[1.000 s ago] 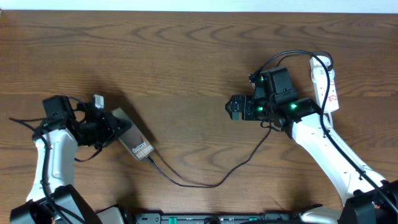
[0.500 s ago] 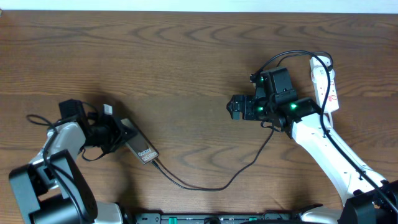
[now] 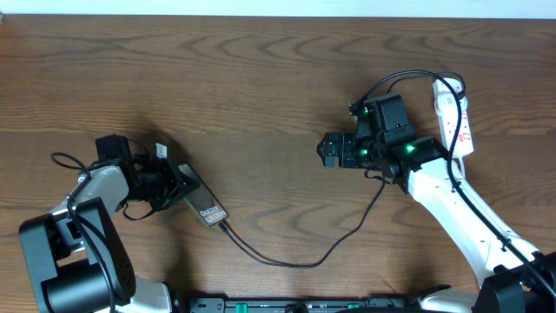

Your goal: Plug charger to phone and switch on socket

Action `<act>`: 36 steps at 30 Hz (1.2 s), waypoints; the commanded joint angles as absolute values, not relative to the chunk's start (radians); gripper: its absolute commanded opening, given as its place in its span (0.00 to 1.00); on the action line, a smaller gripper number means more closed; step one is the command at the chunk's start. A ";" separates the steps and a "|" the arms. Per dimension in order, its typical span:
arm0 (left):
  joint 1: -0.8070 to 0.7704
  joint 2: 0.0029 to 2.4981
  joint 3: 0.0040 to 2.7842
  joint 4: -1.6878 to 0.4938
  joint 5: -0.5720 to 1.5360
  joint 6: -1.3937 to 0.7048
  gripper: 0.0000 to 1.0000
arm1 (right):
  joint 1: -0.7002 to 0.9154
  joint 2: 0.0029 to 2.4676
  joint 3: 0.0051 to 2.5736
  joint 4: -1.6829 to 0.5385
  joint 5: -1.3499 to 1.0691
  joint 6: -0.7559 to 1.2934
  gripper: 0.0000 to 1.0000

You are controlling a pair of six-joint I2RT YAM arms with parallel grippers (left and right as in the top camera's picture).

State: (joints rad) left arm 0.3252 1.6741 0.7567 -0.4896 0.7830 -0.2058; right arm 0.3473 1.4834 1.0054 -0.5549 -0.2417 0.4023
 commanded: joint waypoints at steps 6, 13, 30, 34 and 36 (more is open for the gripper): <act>0.321 1.677 0.754 -0.496 0.792 -0.201 0.23 | 0.342 1.472 1.016 -0.558 -0.234 0.403 0.99; 0.321 1.677 0.754 -0.518 0.791 -0.201 0.33 | 0.342 1.472 1.016 -0.558 -0.234 0.403 0.99; 0.321 1.677 0.754 -0.586 0.709 -0.201 0.57 | 0.342 1.472 1.016 -0.558 -0.234 0.403 0.99; 0.321 1.677 0.754 -0.597 0.709 -0.202 0.58 | 0.342 1.472 1.016 -0.558 -0.234 0.403 0.99; 0.321 1.677 0.754 -0.610 0.695 -0.218 0.61 | 0.342 1.472 1.016 -0.558 -0.234 0.403 0.99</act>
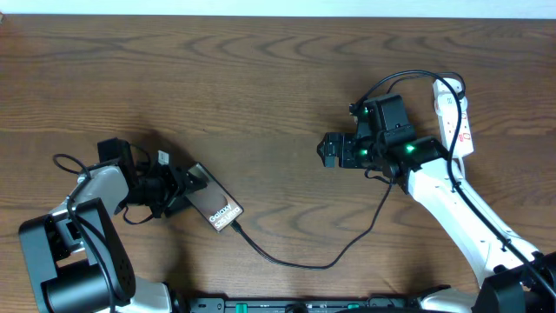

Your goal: Plug charger to phone and switch on socket

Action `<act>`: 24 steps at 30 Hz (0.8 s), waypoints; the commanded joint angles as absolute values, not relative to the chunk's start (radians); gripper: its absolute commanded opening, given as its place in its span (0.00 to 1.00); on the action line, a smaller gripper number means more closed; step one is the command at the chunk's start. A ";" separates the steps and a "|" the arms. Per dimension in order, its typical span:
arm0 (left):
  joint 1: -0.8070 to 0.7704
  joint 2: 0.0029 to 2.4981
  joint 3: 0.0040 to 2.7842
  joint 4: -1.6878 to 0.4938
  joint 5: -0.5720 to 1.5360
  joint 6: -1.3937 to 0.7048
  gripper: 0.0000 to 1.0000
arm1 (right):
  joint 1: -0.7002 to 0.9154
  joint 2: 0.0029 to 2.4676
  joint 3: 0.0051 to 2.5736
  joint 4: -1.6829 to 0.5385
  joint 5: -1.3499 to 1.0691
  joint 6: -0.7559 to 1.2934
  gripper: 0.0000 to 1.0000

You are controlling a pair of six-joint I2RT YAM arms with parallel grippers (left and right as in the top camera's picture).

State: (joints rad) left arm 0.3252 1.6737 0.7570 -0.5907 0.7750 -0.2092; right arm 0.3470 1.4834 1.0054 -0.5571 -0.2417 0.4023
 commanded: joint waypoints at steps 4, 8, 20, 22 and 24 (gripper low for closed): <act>0.321 1.677 0.754 -0.632 0.617 -0.281 0.69 | 0.342 1.472 1.016 -0.558 -0.234 0.403 0.99; 0.321 1.677 0.754 -0.646 0.612 -0.287 0.71 | 0.342 1.472 1.016 -0.560 -0.234 0.395 0.99; 0.322 1.535 0.765 -0.697 0.616 -0.316 0.82 | 0.342 1.472 1.016 -0.573 -0.195 0.395 0.99; 0.322 1.454 0.770 -0.699 0.616 -0.316 0.82 | 0.342 1.472 1.016 -0.577 -0.186 0.396 0.99; 0.322 1.371 0.771 -0.699 0.616 -0.316 0.83 | 0.342 1.472 1.016 -0.577 -0.185 0.396 0.99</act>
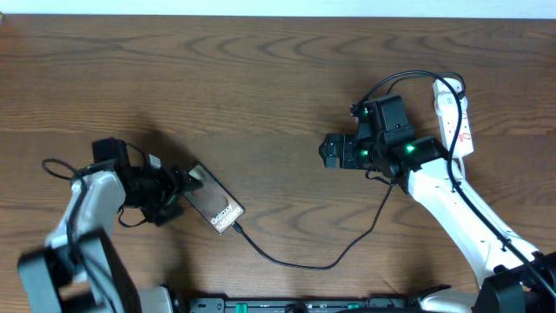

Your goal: Plug charger to phone and switch on socket

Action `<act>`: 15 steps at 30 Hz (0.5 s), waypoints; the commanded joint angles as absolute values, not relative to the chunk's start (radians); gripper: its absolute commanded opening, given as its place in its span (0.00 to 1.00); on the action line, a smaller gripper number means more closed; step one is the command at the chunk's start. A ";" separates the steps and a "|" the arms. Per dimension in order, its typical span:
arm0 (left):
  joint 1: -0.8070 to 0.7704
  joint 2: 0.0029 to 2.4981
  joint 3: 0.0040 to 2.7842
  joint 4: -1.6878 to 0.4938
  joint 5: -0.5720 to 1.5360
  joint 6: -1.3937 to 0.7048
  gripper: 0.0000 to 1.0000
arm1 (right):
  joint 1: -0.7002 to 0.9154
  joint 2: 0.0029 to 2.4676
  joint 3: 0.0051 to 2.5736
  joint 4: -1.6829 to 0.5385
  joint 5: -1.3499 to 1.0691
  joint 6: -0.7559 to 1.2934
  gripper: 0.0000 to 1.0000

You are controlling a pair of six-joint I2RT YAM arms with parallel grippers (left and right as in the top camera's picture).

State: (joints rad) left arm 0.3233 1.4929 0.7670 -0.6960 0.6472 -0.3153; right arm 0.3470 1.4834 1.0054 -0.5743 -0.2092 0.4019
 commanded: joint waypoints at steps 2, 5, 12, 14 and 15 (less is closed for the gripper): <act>0.322 1.283 0.771 -0.699 0.614 -0.315 0.83 | 0.342 1.472 1.016 -0.577 -0.185 0.396 0.99; 0.322 1.132 0.771 -0.695 0.612 -0.308 0.84 | 0.342 1.472 1.016 -0.577 -0.186 0.396 0.99; 0.322 0.851 0.771 -0.684 0.577 -0.309 0.94 | 0.340 1.467 1.016 -0.595 -0.186 0.395 0.99; 0.322 0.810 0.771 -0.684 0.575 -0.309 0.94 | 0.339 1.455 1.016 -0.596 -0.186 0.395 0.99; 0.322 0.797 0.771 -0.684 0.575 -0.309 0.95 | 0.339 1.442 1.017 -0.596 -0.186 0.395 0.99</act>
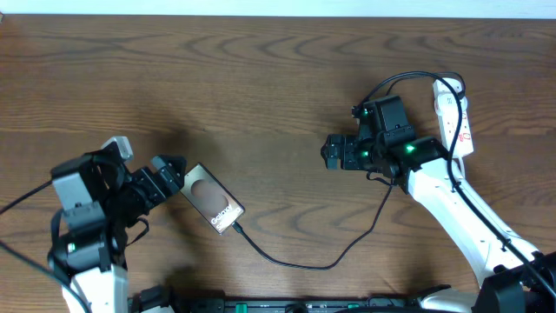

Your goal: Plug charger to phone and switch on socket

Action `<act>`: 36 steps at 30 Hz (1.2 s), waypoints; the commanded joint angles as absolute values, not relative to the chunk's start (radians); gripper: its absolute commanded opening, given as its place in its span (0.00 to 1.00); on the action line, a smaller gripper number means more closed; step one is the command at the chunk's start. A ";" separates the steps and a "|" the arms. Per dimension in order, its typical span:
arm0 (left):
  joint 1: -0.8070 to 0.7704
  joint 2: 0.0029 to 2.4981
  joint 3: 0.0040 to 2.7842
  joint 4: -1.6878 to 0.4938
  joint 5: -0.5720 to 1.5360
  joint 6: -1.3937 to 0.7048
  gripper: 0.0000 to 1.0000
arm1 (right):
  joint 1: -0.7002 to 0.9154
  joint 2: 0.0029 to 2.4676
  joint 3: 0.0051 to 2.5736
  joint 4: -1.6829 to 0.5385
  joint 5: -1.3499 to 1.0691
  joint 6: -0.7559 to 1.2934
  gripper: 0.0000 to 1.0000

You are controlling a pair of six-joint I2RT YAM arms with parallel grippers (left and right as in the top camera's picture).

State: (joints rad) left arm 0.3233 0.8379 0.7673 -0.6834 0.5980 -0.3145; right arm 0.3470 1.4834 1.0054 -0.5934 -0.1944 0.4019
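The dark phone (211,198) lies flat on the wooden table (261,78), left of centre. The black charger cable (334,259) is plugged into its lower right end. My left gripper (166,172) hovers just off the phone's upper left end, open and holding nothing. My right gripper (330,150) hangs over the table right of centre, apparently shut and empty. The white socket strip (453,109) lies at the far right, behind the right arm. The cable loops from the strip past that arm down to the phone.
The cable's slack curves across the front of the table between the two arms. The right arm's white forearm (452,209) slants from the lower right corner toward the strip.
My left arm has lifted and drawn back to the left, and its fingers now stand just clear of the phone's end. The phone, the cable and my right arm have not moved.
At first my left gripper held the phone tilted on its edge, with the cable plugged in. Then the phone lay flat and turned a little, the gripper still at its end. Now the gripper is off it. The right arm stayed still throughout.
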 commanded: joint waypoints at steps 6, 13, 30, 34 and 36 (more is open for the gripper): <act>0.322 0.779 0.771 -0.686 0.575 -0.309 0.94 | 0.303 1.301 1.048 -0.620 -0.153 0.384 0.99; 0.322 0.802 0.770 -0.695 0.575 -0.309 0.95 | 0.142 1.117 1.185 -0.730 0.077 0.356 0.99; 0.322 0.804 0.770 -0.696 0.575 -0.309 0.95 | -0.454 1.685 1.837 -1.161 -0.400 -0.048 0.99; 0.322 0.804 0.770 -0.696 0.575 -0.309 0.95 | -0.479 1.837 1.911 -1.167 -0.411 -0.152 0.99; 0.322 0.804 0.770 -0.696 0.575 -0.309 0.95 | -0.481 1.895 1.910 -1.141 -0.417 -0.175 0.99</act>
